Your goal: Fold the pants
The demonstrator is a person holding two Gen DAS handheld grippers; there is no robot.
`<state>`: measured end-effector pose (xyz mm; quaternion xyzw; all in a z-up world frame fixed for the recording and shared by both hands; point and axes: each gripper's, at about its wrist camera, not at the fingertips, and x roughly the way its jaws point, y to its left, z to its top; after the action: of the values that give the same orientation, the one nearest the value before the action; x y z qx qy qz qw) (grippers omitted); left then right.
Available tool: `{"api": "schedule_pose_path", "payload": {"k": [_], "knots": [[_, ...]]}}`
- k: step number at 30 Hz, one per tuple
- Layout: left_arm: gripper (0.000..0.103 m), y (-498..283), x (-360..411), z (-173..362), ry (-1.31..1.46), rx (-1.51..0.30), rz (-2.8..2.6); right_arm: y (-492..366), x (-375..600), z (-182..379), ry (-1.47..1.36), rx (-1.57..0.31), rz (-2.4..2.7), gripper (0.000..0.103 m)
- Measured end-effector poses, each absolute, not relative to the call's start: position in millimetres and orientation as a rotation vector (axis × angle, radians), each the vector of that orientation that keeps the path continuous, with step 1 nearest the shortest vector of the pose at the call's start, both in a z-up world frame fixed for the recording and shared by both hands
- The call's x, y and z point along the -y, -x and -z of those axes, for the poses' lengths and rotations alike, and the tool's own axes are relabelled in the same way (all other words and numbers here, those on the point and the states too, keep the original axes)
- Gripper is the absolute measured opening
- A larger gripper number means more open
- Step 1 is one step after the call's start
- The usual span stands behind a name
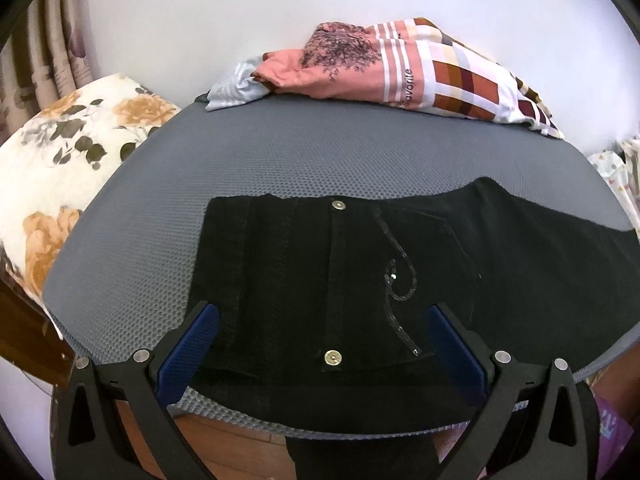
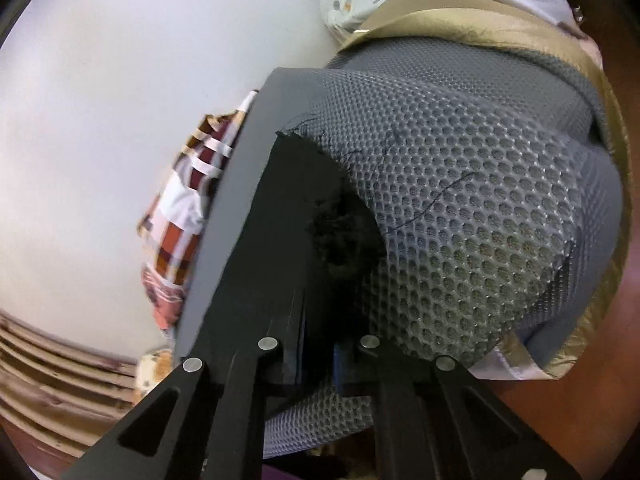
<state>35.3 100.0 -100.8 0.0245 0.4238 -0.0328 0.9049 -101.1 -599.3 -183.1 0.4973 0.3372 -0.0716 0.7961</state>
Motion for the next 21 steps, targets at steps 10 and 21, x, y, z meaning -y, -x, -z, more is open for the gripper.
{"api": "schedule_pose_path", "payload": {"k": [10,21], "knots": [[0.103,-31,-121,78,0.02,-0.84,0.051,10,470,93,-0.802,-0.728,-0.143,0.01],[0.103,-30,-106,90,-0.016,-0.888,0.105,-45,306,136,-0.669,-0.955,-0.413,0.01]]}}
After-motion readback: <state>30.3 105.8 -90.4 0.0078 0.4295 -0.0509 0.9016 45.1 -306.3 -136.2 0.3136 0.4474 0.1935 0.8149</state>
